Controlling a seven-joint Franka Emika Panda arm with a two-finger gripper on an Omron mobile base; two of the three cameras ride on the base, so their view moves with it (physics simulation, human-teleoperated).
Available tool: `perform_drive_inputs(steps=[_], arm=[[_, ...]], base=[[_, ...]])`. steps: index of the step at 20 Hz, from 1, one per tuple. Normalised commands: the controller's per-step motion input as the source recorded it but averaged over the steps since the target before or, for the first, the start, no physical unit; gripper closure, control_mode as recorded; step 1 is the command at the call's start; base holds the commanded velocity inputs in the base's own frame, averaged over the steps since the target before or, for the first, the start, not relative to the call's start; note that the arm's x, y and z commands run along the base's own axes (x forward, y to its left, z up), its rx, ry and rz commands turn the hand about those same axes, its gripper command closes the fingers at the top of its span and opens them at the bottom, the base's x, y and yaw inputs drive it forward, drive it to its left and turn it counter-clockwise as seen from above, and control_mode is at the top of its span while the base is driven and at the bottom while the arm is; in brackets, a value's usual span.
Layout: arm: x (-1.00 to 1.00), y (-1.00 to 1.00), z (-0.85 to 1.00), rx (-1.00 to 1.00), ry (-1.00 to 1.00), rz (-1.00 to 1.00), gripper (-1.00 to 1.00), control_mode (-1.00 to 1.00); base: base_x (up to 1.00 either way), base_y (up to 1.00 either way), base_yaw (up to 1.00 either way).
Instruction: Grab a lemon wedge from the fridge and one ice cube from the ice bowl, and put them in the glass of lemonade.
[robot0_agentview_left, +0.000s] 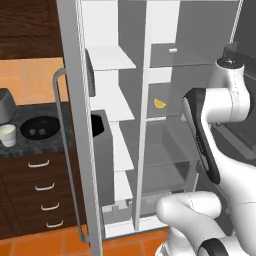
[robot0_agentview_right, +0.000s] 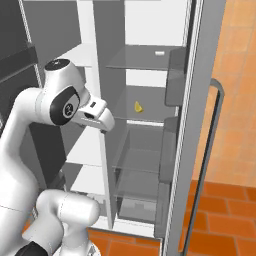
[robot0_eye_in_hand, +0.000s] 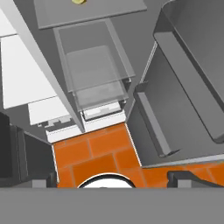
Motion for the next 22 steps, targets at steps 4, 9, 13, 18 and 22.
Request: perform_drive_inputs(steps=[4, 9, 13, 18, 22], arm=[[0.00, 0.00, 0.00, 0.00, 0.00, 0.00, -1.00, 1.00], [0.00, 0.00, 0.00, 0.00, 0.00, 0.00, -1.00, 1.00], [0.00, 0.00, 0.00, 0.00, 0.00, 0.00, -1.00, 1.00], [0.00, 0.00, 0.00, 0.00, 0.00, 0.00, -1.00, 1.00], [0.00, 0.00, 0.00, 0.00, 0.00, 0.00, -1.00, 1.00]], base=[[0.58, -0.02, 0.10], [0.60, -0.09, 0.13], [0.36, -0.19, 0.10], [0.50, -0.15, 0.13], [0.27, -0.24, 0.13]])
